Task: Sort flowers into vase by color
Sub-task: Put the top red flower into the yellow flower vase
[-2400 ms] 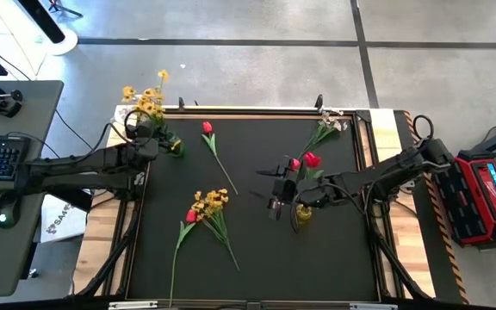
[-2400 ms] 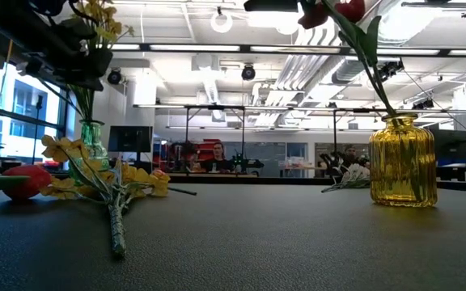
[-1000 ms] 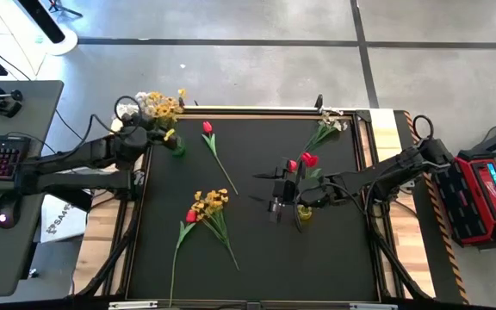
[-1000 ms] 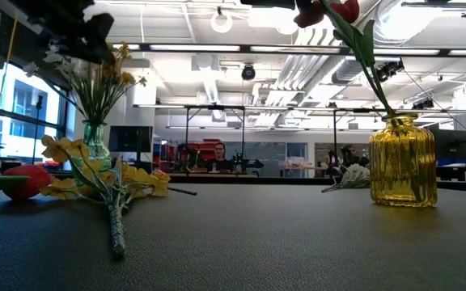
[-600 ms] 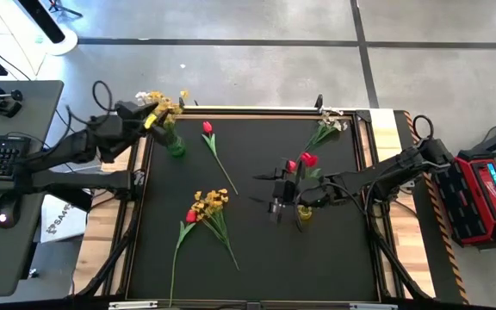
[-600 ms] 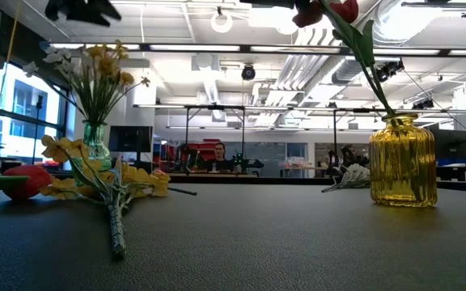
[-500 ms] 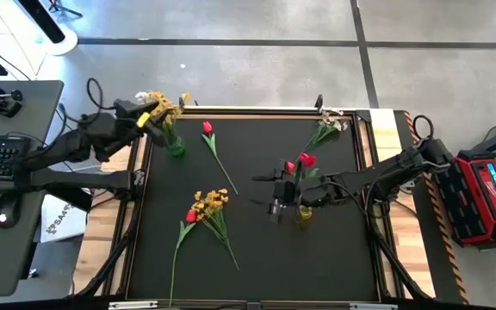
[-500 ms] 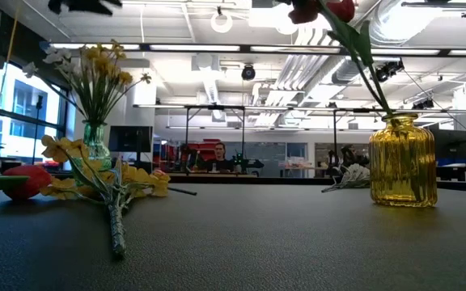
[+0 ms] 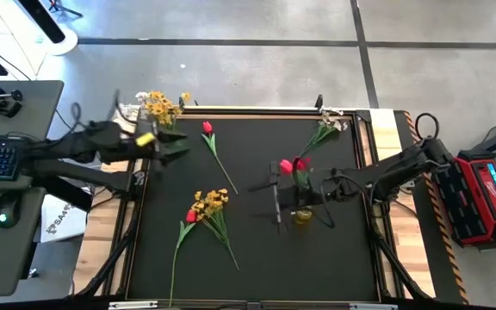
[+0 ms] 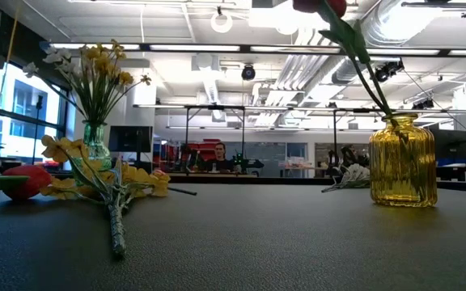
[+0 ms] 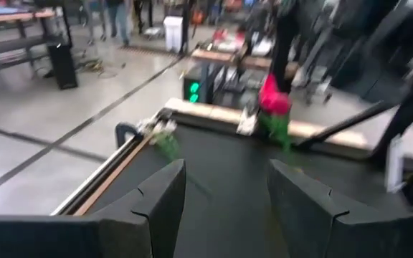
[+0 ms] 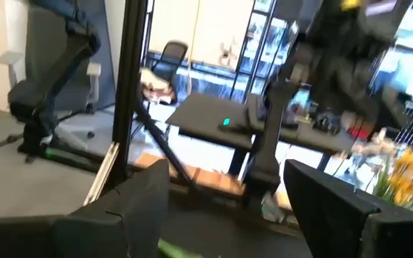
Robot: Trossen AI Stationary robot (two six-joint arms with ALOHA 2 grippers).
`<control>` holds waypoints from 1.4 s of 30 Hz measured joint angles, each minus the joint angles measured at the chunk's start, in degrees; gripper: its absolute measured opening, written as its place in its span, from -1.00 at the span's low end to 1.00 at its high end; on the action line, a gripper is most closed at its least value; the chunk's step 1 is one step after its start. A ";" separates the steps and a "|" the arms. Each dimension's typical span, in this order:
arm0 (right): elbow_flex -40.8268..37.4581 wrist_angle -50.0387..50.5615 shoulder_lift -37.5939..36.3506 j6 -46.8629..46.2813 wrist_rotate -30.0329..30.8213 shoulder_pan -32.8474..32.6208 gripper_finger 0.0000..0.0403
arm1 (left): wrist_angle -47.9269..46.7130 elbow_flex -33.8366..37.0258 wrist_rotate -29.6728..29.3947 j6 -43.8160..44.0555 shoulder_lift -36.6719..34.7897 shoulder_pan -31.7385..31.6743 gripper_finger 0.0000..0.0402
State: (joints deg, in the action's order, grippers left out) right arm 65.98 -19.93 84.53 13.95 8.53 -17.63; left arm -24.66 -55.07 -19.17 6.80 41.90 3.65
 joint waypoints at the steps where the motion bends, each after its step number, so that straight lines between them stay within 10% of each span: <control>1: 1.11 0.42 0.00 0.12 0.02 0.01 0.29 | 0.02 0.00 -1.38 -0.37 1.38 0.72 -0.08; 12: 25.74 42.97 -0.19 -6.60 28.27 3.13 0.29 | -1.11 0.02 -17.08 0.55 18.36 4.65 -0.09; 17: 32.05 65.46 -0.24 -16.40 21.14 12.78 0.29 | -2.35 0.02 -21.21 6.44 27.43 2.87 -0.09; 23: 25.30 59.86 -0.13 -16.50 5.16 21.68 0.29 | -4.34 0.02 -21.80 16.40 36.21 -1.64 -0.09; 42: 16.00 46.47 -0.11 -13.51 4.51 24.27 0.29 | 13.00 14.58 -11.60 35.58 42.84 -17.68 -0.08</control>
State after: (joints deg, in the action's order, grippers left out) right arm 81.97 26.54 84.42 0.45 13.04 6.65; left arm -11.66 -40.49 -30.76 42.38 84.73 -14.02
